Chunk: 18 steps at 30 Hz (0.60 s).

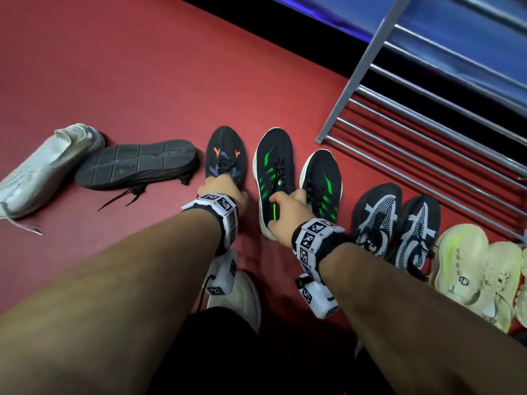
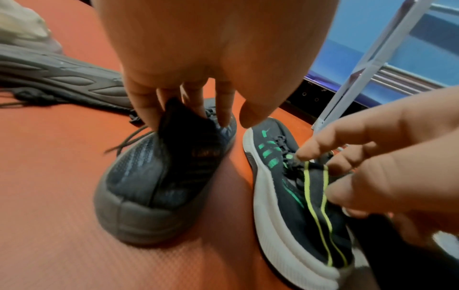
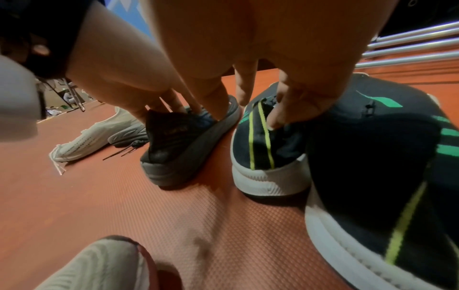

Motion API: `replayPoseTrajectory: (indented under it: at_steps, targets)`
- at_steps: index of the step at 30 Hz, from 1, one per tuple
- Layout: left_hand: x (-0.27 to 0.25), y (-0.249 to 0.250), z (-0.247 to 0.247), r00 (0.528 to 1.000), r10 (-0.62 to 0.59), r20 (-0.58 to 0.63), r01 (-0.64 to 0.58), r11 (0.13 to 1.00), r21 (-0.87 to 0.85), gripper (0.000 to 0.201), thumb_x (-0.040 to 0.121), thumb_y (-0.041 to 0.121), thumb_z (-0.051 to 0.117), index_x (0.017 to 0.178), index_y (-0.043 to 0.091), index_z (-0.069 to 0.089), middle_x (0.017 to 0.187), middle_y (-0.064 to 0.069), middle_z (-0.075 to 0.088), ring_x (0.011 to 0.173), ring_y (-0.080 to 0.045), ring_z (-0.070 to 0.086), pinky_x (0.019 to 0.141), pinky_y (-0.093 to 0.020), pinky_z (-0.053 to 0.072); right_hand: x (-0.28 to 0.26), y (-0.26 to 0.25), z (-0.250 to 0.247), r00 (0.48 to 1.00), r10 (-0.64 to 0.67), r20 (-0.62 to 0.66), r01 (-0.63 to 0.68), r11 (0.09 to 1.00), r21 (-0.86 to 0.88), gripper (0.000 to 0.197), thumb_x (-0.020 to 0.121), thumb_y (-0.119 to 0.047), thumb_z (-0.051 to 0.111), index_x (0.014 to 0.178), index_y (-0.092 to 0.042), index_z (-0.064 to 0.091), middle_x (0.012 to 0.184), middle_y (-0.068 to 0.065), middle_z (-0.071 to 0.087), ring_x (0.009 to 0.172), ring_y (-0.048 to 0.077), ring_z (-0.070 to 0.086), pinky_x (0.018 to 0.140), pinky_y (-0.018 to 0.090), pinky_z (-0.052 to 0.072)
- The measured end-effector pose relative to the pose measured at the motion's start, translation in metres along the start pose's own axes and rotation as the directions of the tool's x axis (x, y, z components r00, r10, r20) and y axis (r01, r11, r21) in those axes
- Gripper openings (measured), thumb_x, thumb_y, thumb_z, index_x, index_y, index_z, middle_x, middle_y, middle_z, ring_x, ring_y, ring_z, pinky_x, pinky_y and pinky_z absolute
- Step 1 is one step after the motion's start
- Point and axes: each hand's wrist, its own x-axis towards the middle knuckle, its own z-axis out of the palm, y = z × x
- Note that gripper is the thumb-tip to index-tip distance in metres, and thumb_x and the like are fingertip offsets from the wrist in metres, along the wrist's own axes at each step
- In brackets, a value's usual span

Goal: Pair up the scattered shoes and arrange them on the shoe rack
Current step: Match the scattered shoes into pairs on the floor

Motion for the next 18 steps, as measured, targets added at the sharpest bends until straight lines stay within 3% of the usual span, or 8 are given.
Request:
replayPoseTrajectory:
  at_steps: [6, 9, 11, 14, 18]
  targets:
    - [0.02, -0.011, -0.019, 0.992, -0.103, -0.079, 0.099, 0.994, -0.053, 0.04, 0.085, 0.033, 0.057, 0.119, 0.012, 0.056, 0.127, -0.017, 0.046, 0.112, -0.043, 0.05, 0.093, -0.047, 0.042, 0.013, -0.021, -0.001, 0.998, -0.058, -0.027, 0.057, 0.998, -0.007, 0.04, 0.08, -0.018, 0.06, 0.119, -0.022, 0.054, 0.122, 0.002, 0.036, 0.093, 0.029, 0.058, 0.089, 0.037, 0.05]
    - [0.035, -0.018, -0.028, 0.985, -0.137, -0.102, 0.133, 0.99, -0.041, 0.04, 0.087, 0.033, 0.056, 0.121, 0.013, 0.052, 0.135, -0.015, 0.04, 0.118, -0.042, 0.047, 0.097, -0.05, 0.04, 0.025, -0.033, 0.002, 0.997, -0.069, -0.029, 0.071, 0.997, 0.04, 0.041, 0.081, -0.018, 0.06, 0.122, -0.023, 0.053, 0.122, 0.002, 0.038, 0.085, 0.026, 0.057, 0.081, 0.032, 0.048]
    - [0.043, -0.022, -0.031, 0.988, -0.107, -0.115, 0.109, 0.994, 0.013, 0.039, 0.084, 0.029, 0.059, 0.121, 0.015, 0.053, 0.138, -0.012, 0.036, 0.121, -0.041, 0.042, 0.097, -0.05, 0.039, 0.033, -0.038, 0.004, 0.996, -0.09, -0.028, 0.092, 0.993, 0.076, 0.042, 0.083, -0.018, 0.059, 0.123, -0.024, 0.052, 0.12, 0.0, 0.039, 0.075, 0.02, 0.054, 0.072, 0.027, 0.042]
    - [0.058, -0.03, -0.035, 0.995, -0.056, -0.086, 0.062, 0.995, 0.072, 0.039, 0.081, 0.024, 0.061, 0.119, 0.019, 0.052, 0.144, -0.009, 0.03, 0.127, -0.04, 0.034, 0.097, -0.051, 0.038, 0.042, -0.042, 0.008, 0.991, -0.128, -0.032, 0.13, 0.986, 0.108, 0.043, 0.083, -0.018, 0.059, 0.125, -0.026, 0.051, 0.116, -0.002, 0.04, 0.067, 0.012, 0.05, 0.068, 0.024, 0.037]
    - [0.078, -0.042, -0.047, 0.996, -0.089, 0.029, 0.084, 0.988, 0.13, 0.069, 0.082, 0.02, 0.063, 0.143, 0.027, 0.032, 0.162, -0.002, 0.004, 0.14, -0.044, 0.02, 0.107, -0.06, 0.031, 0.048, -0.04, 0.008, 0.992, -0.125, -0.015, 0.125, 0.981, 0.146, 0.041, 0.084, -0.018, 0.059, 0.124, -0.027, 0.052, 0.116, -0.003, 0.042, 0.078, 0.016, 0.056, 0.07, 0.023, 0.037]
